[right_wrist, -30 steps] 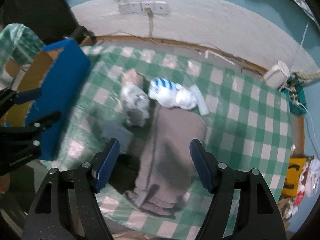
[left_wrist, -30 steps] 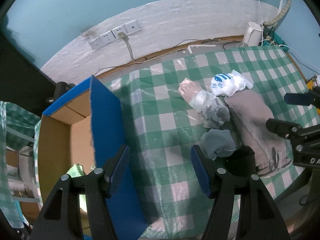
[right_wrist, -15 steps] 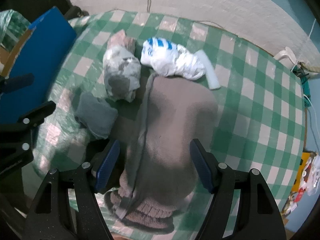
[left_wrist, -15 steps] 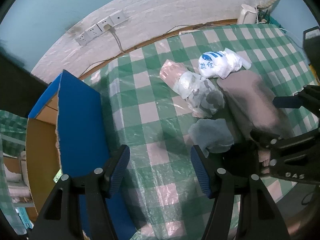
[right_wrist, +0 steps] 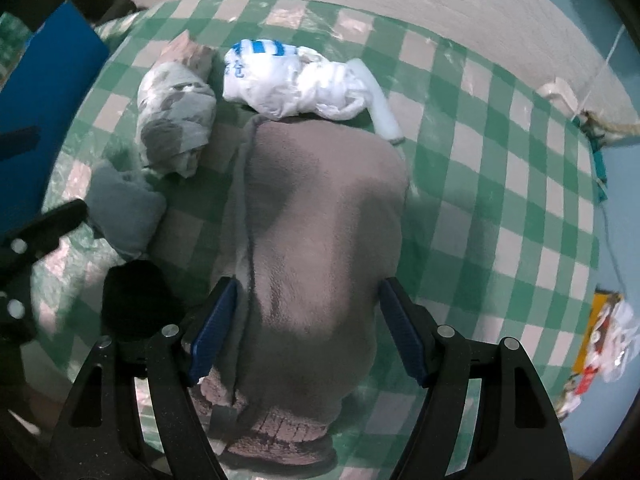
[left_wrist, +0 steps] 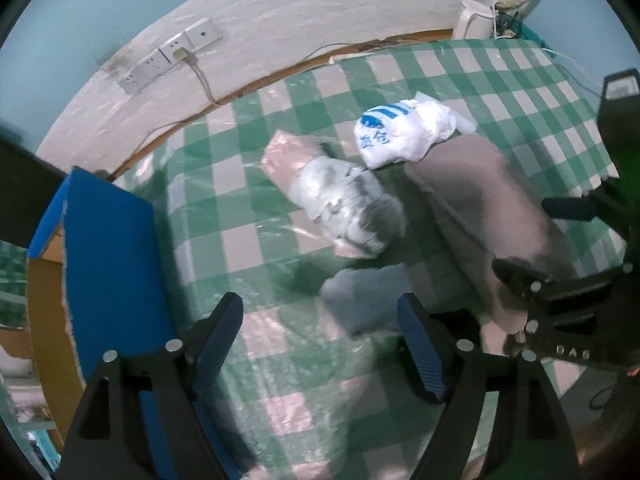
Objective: Organize soft objects
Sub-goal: 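Grasp the grey sock with the left gripper while the right gripper grasps the grey-brown towel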
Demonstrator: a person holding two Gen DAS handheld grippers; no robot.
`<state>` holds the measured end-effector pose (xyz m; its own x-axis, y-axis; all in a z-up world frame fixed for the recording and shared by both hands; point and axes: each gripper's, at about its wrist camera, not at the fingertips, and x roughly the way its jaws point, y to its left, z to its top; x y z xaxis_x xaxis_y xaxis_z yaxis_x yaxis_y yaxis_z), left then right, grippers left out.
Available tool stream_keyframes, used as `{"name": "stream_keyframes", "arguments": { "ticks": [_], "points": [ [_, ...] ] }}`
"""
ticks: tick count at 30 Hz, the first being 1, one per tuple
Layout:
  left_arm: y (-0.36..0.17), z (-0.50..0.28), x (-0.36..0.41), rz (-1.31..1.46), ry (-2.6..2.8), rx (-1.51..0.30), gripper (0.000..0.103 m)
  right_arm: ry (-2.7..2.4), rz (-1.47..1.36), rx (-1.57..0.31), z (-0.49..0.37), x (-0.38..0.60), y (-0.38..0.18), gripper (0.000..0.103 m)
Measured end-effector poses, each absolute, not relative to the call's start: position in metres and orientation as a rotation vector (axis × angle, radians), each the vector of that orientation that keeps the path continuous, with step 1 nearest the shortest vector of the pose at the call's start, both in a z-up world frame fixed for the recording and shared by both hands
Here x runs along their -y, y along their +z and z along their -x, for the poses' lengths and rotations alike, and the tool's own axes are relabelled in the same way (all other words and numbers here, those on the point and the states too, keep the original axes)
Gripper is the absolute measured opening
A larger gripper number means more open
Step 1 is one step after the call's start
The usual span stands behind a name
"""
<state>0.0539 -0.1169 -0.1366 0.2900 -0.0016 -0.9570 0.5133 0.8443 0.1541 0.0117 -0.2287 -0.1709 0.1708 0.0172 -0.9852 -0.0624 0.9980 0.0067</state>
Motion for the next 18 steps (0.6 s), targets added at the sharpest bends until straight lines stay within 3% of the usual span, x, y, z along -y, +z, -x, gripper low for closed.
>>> {"name": "stream_keyframes", "arguments": {
  "ticks": [18],
  "points": [
    [-0.187,-0.062,0.136,-0.592,-0.356,-1.345,0.082,0.074,0.015,-1.414,-0.018,0.253,-0.184,0.076]
  ]
}}
